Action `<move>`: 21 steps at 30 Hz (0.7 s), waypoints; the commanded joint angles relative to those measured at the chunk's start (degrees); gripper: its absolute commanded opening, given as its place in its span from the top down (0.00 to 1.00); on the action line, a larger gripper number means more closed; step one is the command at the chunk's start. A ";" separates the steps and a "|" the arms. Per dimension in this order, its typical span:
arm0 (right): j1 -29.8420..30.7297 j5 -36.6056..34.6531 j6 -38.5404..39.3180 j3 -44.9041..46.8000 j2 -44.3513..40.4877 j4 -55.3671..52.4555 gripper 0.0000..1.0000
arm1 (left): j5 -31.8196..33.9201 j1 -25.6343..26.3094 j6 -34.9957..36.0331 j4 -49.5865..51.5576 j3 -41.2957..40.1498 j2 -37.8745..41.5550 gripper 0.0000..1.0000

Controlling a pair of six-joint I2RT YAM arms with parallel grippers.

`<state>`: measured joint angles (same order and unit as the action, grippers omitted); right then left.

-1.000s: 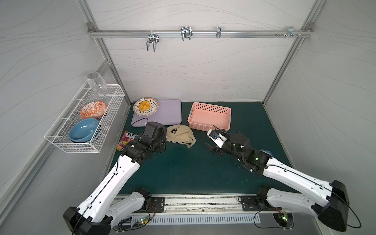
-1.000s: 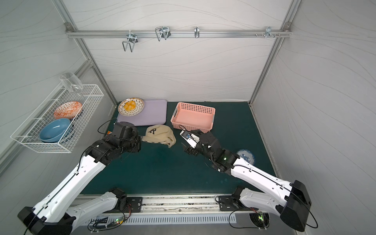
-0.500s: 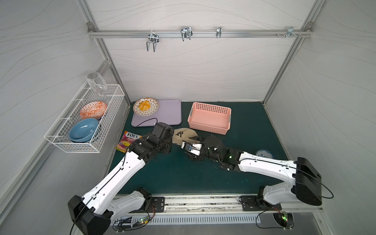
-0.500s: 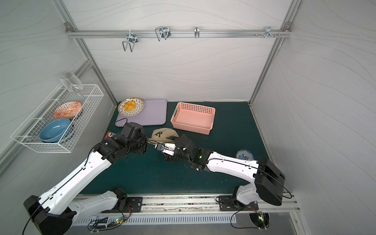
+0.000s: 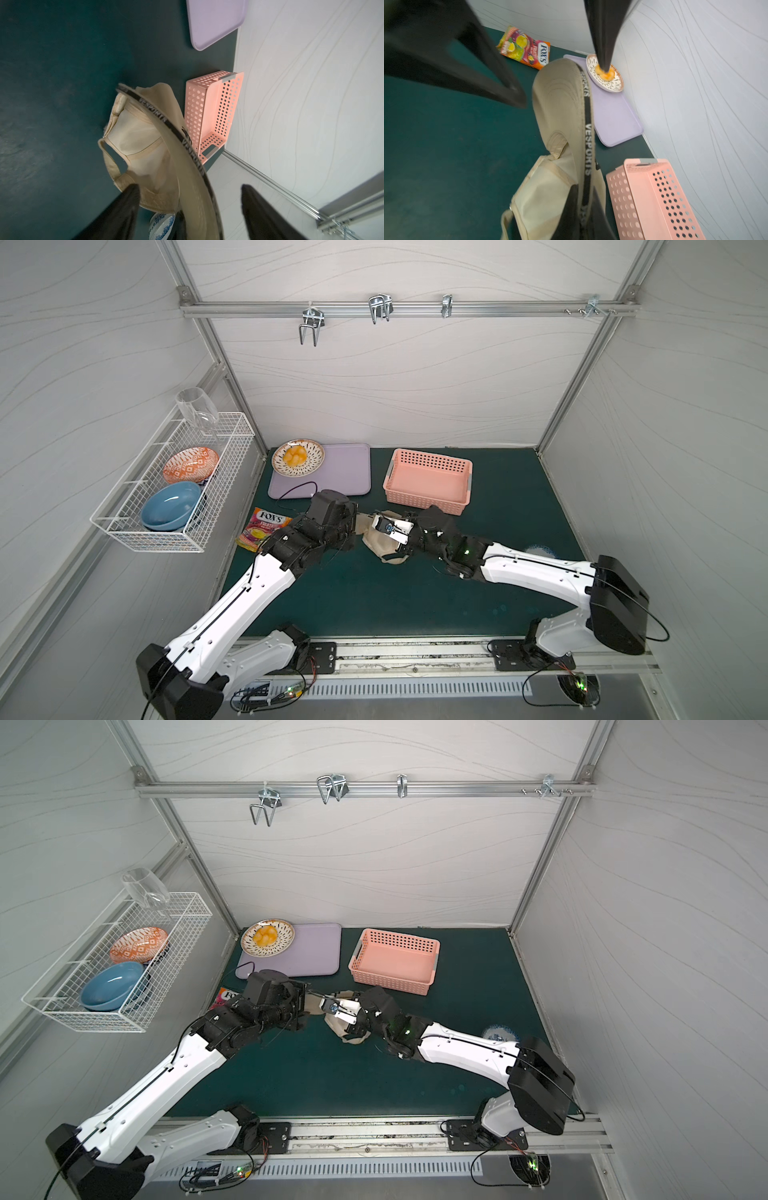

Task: Turn the baseball cap inside out
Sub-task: Turn over the baseball cap.

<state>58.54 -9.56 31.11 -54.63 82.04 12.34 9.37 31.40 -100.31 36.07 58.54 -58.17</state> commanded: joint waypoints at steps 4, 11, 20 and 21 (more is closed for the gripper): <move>-9.61 9.16 -8.74 -0.28 -10.41 -9.37 1.00 | 8.43 0.08 41.06 -13.20 1.99 5.21 0.00; -24.41 35.12 -16.23 -8.50 -16.08 -32.10 1.00 | -20.99 -1.07 87.25 -32.94 -6.92 7.03 0.00; -29.28 54.74 -12.47 -17.90 -16.33 -50.71 1.00 | -53.53 -8.98 92.06 -37.51 -7.18 -0.11 0.04; -29.35 56.44 -12.49 -18.13 -16.18 -51.15 1.00 | -55.68 -8.99 92.17 -37.65 -6.62 -1.00 0.07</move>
<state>29.47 37.34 17.74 -70.96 66.46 -31.79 -33.69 22.59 -12.99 4.93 50.63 -58.43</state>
